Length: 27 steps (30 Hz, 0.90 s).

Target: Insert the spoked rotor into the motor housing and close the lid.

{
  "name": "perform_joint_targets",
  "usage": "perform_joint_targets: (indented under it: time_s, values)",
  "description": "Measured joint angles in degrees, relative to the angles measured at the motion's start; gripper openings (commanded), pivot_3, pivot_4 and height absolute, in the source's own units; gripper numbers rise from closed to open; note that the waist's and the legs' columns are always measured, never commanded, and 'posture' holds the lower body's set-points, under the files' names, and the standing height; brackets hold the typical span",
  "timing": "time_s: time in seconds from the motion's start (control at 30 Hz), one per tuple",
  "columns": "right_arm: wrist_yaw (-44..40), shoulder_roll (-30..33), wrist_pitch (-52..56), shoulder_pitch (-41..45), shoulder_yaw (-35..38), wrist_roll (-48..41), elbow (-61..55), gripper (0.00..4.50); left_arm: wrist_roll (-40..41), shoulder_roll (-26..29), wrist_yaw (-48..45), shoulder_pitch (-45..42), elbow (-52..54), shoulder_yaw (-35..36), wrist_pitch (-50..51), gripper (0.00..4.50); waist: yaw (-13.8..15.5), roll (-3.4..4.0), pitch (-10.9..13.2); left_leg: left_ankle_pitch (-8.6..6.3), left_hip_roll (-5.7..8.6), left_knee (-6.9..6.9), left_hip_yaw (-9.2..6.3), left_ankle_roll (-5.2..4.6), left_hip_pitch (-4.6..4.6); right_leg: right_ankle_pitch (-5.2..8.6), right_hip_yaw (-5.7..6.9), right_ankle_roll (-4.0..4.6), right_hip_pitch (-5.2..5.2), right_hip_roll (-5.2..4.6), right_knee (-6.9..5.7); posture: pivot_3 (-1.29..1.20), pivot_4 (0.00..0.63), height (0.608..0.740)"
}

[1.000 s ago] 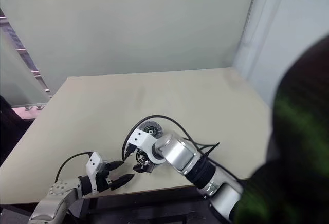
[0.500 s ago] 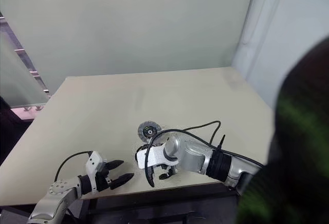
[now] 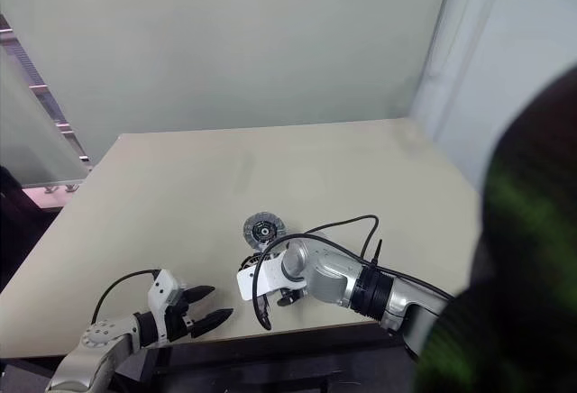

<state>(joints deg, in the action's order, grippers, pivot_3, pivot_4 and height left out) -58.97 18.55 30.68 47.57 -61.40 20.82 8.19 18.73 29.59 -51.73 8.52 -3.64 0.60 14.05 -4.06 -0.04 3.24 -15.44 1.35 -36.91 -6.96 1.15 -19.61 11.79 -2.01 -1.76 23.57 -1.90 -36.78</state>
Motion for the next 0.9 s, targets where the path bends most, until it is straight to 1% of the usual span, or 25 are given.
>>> perform_joint_targets:
  time_s: [0.2, 0.23, 0.27, 0.37, 0.53, 0.8, 0.9]
  values:
    - [-0.1, -0.8, 0.9, -1.1, 2.3, 2.0, 0.2, 0.60, 0.0, 0.0, 0.1, 0.1, 0.2, 0.0, 0.0, 4.50, 0.0, 0.00, 0.0, 0.00, -0.01, 0.00, 0.00, 0.00, 0.01, 0.00, 0.00, 0.00, 0.00, 0.00, -0.01, 0.00, 0.000, 0.740]
    - [-0.7, -1.0, 0.9, -1.2, 2.5, 2.1, -0.1, 0.29, 0.0, 0.0, 0.2, 0.1, 0.4, 0.0, 0.0, 4.50, 0.0, 0.00, 0.0, 0.00, -0.01, 0.00, 0.00, 0.00, 0.02, 0.00, 0.01, 0.00, -0.01, 0.01, -0.01, 0.00, 0.000, 0.740]
    - [-0.9, -1.5, 1.1, -1.6, 2.7, 2.1, -0.2, 0.17, 0.0, 0.0, 0.3, 0.1, 0.5, 0.0, 0.0, 4.50, 0.0, 0.00, 0.0, 0.00, -0.01, 0.00, -0.01, 0.00, 0.02, 0.00, 0.01, 0.00, -0.01, 0.00, -0.01, 0.00, 0.000, 0.740]
    - [-1.2, -2.1, 2.2, -2.9, 4.2, 2.2, -0.3, 0.08, 0.0, 0.0, 0.4, 0.1, 0.6, 0.0, 0.0, 4.50, 0.0, 0.00, 0.0, 0.00, -0.01, -0.04, 0.00, 0.00, 0.04, 0.00, 0.00, 0.00, -0.06, 0.00, -0.01, 0.00, 0.000, 0.740]
    - [-1.1, -4.1, 5.6, -4.1, 6.3, 2.4, -0.4, 0.07, 0.0, 0.0, 0.4, 0.1, 0.6, 0.0, 0.0, 4.50, 0.0, 0.00, 0.0, 0.01, -0.02, -0.08, 0.00, 0.01, 0.05, 0.00, 0.01, 0.01, -0.05, 0.01, -0.04, 0.00, 0.000, 0.740]
    - [0.7, -10.7, 20.9, -7.3, 13.9, -0.1, -1.1, 0.07, 0.0, 0.0, 0.5, 0.2, 0.6, 0.0, 0.0, 4.50, -0.1, -0.01, 0.0, 0.00, -0.01, 0.00, -0.01, 0.01, 0.04, 0.00, -0.01, 0.00, 0.01, 0.02, -0.07, 0.00, 0.000, 0.740]
    - [2.1, -14.6, 26.0, -7.7, 16.8, -2.6, -0.7, 0.01, 0.0, -0.2, 0.5, 0.1, 0.6, 0.0, -0.1, 4.50, -0.1, 0.01, 0.0, 0.00, -0.04, 0.03, -0.01, 0.01, 0.02, -0.01, -0.01, 0.00, 0.06, 0.04, -0.08, 0.00, 0.000, 0.740]
